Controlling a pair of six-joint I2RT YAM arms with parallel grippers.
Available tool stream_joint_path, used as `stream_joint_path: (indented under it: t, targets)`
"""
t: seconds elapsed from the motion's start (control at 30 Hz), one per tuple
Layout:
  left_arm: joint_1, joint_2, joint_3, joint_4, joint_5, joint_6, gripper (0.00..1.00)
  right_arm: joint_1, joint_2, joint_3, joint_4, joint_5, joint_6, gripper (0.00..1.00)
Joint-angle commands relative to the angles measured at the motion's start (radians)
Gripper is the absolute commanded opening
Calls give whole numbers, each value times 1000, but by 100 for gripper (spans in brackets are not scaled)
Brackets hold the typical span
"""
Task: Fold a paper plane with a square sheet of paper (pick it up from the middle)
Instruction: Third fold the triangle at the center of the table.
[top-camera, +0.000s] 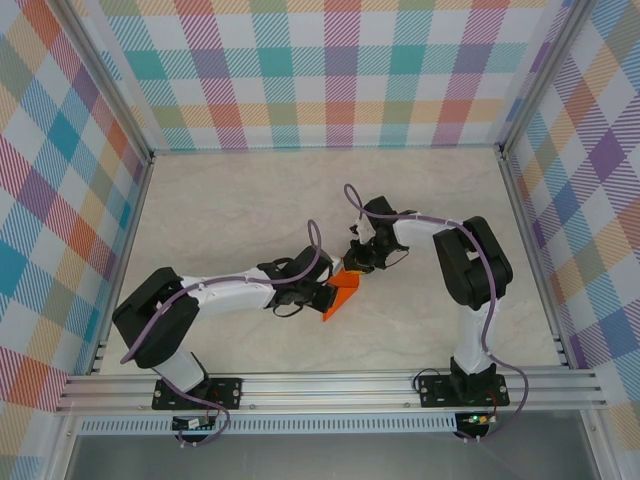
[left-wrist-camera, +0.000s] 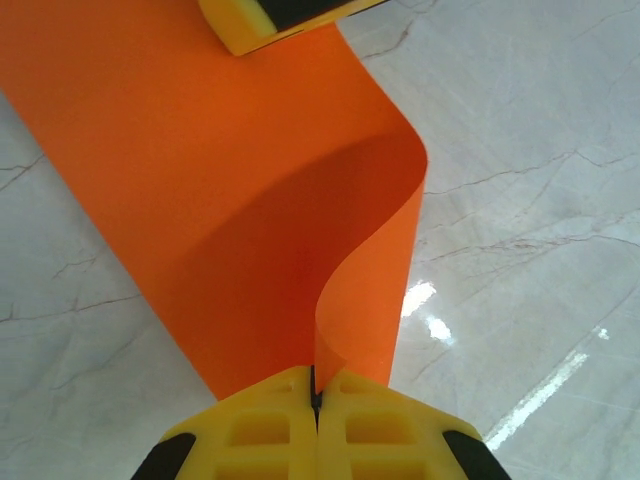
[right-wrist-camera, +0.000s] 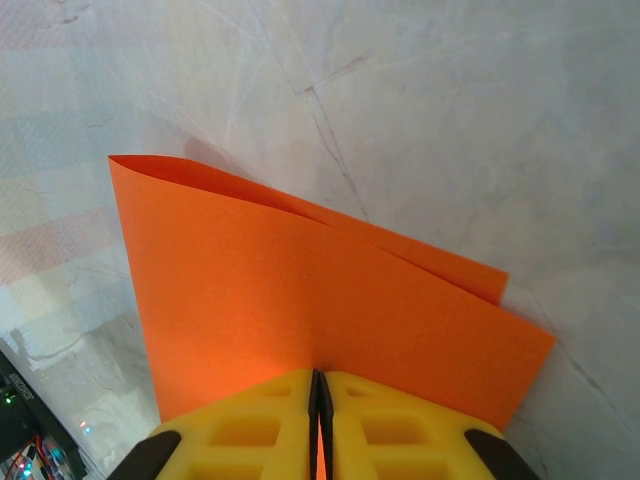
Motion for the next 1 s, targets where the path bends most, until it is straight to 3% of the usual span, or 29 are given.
stream_joint_path:
  t: [0.0,0.97]
  targets:
    - [14,26,-7,18,20,-4,0,10,37,1,-52,57,-26,13]
    - [24,69,16,16,-47,5,0,11,35,-5,-50,51,-13,15]
